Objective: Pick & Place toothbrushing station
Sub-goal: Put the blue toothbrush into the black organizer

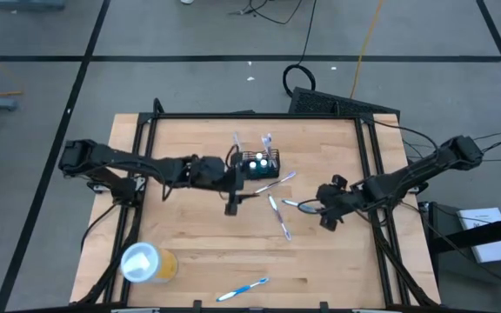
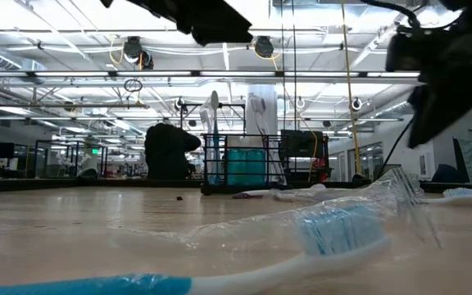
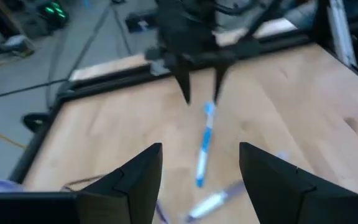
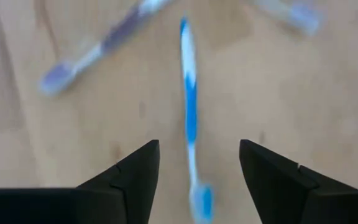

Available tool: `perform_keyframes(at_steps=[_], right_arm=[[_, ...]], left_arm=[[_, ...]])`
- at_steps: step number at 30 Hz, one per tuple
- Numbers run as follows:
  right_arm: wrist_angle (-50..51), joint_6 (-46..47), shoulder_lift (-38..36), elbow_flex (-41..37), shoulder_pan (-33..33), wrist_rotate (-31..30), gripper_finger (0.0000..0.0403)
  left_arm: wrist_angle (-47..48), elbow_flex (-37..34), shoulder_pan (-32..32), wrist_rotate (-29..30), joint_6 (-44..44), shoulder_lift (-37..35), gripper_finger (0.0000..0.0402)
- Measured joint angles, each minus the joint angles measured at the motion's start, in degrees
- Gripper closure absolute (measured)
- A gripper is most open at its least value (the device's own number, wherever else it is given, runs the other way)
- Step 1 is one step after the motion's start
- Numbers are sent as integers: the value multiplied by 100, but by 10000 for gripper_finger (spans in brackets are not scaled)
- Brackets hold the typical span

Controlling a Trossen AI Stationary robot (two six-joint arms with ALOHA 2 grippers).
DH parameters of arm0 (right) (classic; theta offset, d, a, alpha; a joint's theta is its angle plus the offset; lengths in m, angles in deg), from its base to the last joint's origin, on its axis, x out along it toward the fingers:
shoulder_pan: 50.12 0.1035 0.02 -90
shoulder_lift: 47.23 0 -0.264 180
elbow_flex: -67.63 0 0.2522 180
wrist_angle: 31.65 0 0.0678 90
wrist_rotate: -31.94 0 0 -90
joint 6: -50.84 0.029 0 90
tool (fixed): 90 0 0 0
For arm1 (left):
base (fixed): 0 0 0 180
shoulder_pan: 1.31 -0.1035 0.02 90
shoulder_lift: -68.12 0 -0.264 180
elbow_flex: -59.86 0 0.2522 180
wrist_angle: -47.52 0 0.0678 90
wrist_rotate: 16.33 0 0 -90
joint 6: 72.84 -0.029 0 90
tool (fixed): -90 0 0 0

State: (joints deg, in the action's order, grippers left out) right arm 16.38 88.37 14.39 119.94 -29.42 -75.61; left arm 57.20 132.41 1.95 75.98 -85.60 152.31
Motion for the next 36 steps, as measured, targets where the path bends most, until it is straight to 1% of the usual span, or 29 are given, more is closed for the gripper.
perform_keyframes(at_steps=[3, 5, 7, 10, 13, 21, 25, 31, 34, 36], right_arm=[[529, 435, 0, 99, 159, 480, 200], [672, 680, 2, 104, 277, 816, 205], [781, 838, 48, 104, 384, 1017, 206], [889, 933, 136, 104, 491, 1027, 205], [932, 841, 280, 104, 457, 1028, 205], [850, 309, 806, -173, -55, 1025, 204], [517, 16, 981, -254, -236, 1041, 204], [-214, -219, 1234, -448, -383, 1353, 204], [-292, -226, 1342, -502, -384, 1375, 208], [-283, -222, 1392, -501, -386, 1369, 219]], left_arm=[[-80, 2, 221, 22, -1, 43, 183], [-65, 7, 319, 33, 49, 103, 183], [-63, 4, 389, 38, 94, 235, 183], [-42, 2, 461, 40, 107, 385, 183], [-50, 2, 475, 58, 116, 459, 183], [-79, 2, 466, 77, 127, 472, 183], [-80, 2, 466, 77, 129, 471, 183], [-66, 2, 466, 75, 155, 471, 183], [-56, 2, 466, 75, 197, 471, 183], [-51, 2, 466, 74, 223, 471, 183]])
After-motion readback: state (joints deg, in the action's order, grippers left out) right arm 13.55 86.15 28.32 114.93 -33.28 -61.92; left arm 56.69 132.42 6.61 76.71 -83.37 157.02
